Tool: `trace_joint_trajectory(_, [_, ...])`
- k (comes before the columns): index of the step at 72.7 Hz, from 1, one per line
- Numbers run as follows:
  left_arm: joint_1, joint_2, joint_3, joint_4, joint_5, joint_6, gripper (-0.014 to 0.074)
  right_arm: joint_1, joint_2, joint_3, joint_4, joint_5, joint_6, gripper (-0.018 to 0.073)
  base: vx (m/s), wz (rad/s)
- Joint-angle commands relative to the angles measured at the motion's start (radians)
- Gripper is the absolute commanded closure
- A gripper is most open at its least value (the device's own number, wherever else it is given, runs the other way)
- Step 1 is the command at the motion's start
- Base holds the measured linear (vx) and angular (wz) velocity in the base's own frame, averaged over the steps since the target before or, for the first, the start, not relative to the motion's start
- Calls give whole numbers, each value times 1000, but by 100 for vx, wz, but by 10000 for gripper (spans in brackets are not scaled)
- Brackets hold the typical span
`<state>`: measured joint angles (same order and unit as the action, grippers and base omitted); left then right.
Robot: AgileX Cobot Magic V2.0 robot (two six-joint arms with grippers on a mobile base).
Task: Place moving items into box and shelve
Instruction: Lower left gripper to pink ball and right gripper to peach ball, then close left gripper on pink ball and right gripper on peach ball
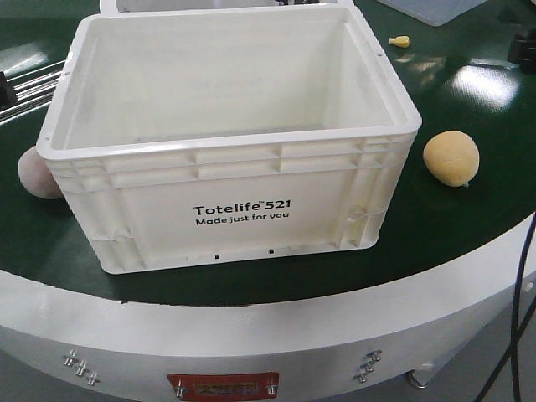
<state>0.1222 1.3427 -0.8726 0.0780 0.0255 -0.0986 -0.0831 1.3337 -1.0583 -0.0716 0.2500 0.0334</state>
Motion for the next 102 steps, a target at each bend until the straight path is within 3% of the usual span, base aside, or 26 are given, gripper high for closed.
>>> trace_joint_trajectory(1, [-1, 14, -84, -2, -74, -10, 34, -1, 22, -50, 7, -86, 2, -34, 0, 0])
trace_joint_trajectory(14, [-1, 121, -170, -3, -14, -10, 56, -1, 117, -54, 31, -97, 1, -34, 0, 0])
trace_joint_trajectory(44, [-1, 308, -177, -11, -25, -10, 67, -1, 296, -54, 63, -130, -1, -25, 0, 0])
trace_joint_trajectory(102, [-1, 363, -177, -11, -25, -10, 67, -1, 502, -54, 136, -153, -2, 50, 0, 0])
